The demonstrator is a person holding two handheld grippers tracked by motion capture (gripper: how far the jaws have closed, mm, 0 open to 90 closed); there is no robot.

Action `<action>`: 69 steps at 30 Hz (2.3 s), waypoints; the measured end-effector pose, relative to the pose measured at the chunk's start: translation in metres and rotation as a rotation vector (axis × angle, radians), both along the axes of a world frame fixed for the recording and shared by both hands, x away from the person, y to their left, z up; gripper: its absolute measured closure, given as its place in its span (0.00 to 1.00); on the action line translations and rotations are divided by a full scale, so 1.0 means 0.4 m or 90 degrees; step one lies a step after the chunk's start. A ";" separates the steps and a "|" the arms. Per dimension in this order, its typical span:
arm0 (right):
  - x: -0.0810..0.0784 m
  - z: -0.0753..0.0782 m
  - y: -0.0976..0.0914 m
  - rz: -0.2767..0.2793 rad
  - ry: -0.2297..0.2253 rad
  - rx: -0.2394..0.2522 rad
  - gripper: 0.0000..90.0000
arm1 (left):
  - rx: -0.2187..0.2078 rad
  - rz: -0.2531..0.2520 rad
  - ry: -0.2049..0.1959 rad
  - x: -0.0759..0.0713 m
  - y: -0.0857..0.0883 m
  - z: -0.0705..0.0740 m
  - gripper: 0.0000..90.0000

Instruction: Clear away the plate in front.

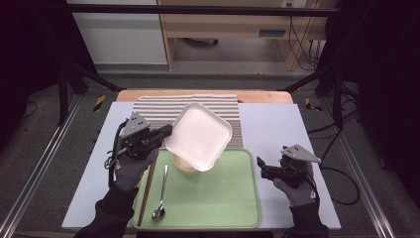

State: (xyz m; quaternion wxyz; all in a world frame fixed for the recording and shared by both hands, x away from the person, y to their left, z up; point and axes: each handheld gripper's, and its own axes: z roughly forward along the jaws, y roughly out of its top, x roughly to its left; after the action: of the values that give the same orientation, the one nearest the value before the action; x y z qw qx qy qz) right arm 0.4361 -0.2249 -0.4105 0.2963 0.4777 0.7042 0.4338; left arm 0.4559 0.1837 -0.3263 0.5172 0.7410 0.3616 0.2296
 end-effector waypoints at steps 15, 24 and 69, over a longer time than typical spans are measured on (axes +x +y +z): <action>-0.001 -0.001 0.005 0.001 0.001 -0.005 0.05 | 0.009 -0.019 0.018 -0.057 -0.010 -0.049 0.98; -0.001 -0.002 0.000 -0.002 0.000 -0.005 0.05 | 0.032 -0.033 0.043 -0.084 -0.033 -0.088 0.98; -0.005 0.003 0.005 0.008 -0.003 -0.005 0.05 | 0.097 -0.084 0.130 -0.102 -0.173 -0.268 0.98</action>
State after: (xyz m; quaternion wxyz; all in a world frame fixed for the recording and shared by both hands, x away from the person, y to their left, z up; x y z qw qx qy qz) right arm 0.4341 -0.2229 -0.4094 0.2972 0.4711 0.7082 0.4338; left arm 0.4150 0.1144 -0.4336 0.4335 0.8200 0.3445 0.1452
